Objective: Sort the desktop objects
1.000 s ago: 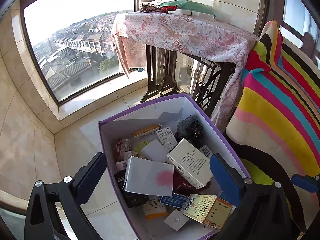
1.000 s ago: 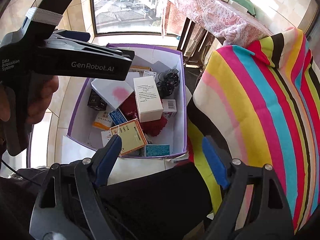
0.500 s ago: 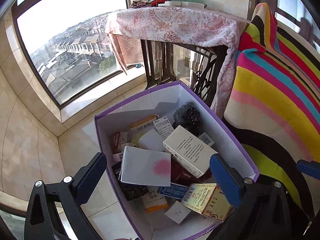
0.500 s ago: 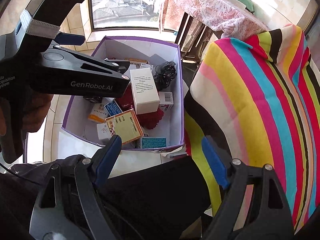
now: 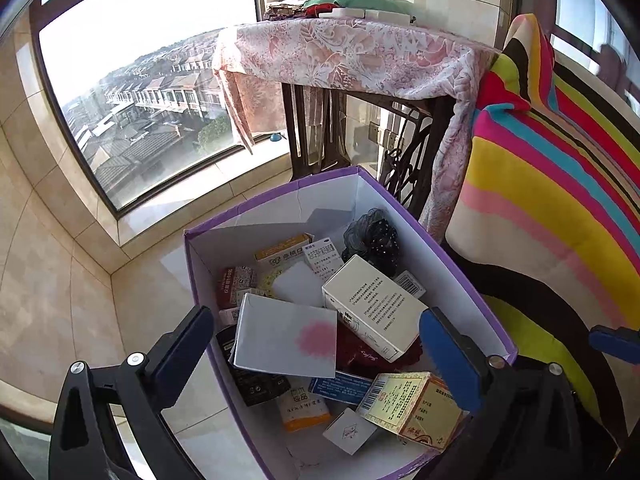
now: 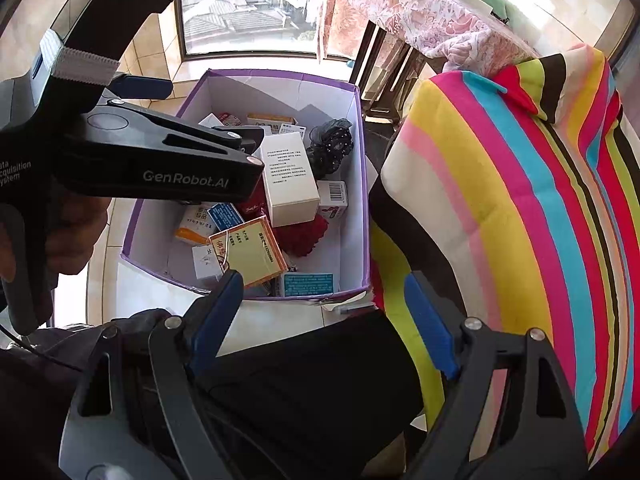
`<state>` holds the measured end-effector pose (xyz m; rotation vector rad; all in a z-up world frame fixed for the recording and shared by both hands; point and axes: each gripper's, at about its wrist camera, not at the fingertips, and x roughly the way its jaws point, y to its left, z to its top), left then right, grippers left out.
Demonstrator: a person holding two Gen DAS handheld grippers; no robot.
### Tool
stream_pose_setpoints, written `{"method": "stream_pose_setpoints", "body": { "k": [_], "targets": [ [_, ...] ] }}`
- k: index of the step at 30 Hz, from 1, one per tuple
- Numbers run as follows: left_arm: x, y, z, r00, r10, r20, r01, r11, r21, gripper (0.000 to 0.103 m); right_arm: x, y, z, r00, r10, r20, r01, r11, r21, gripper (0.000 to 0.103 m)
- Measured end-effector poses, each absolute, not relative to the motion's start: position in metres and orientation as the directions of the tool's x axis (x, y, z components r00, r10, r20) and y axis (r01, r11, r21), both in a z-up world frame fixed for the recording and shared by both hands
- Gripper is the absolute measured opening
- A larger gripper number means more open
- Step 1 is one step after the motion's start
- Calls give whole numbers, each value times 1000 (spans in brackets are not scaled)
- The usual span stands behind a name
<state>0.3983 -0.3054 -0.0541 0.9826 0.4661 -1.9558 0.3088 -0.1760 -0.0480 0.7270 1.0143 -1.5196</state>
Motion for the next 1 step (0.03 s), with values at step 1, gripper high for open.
{"method": "stream_pose_setpoints", "body": {
  "k": [1],
  "targets": [
    [398,-304,-53,-298,-550,-780,835,-546,65,103,309,-176,-48,-196,-448,-872,977,-16,-212,84]
  ]
}}
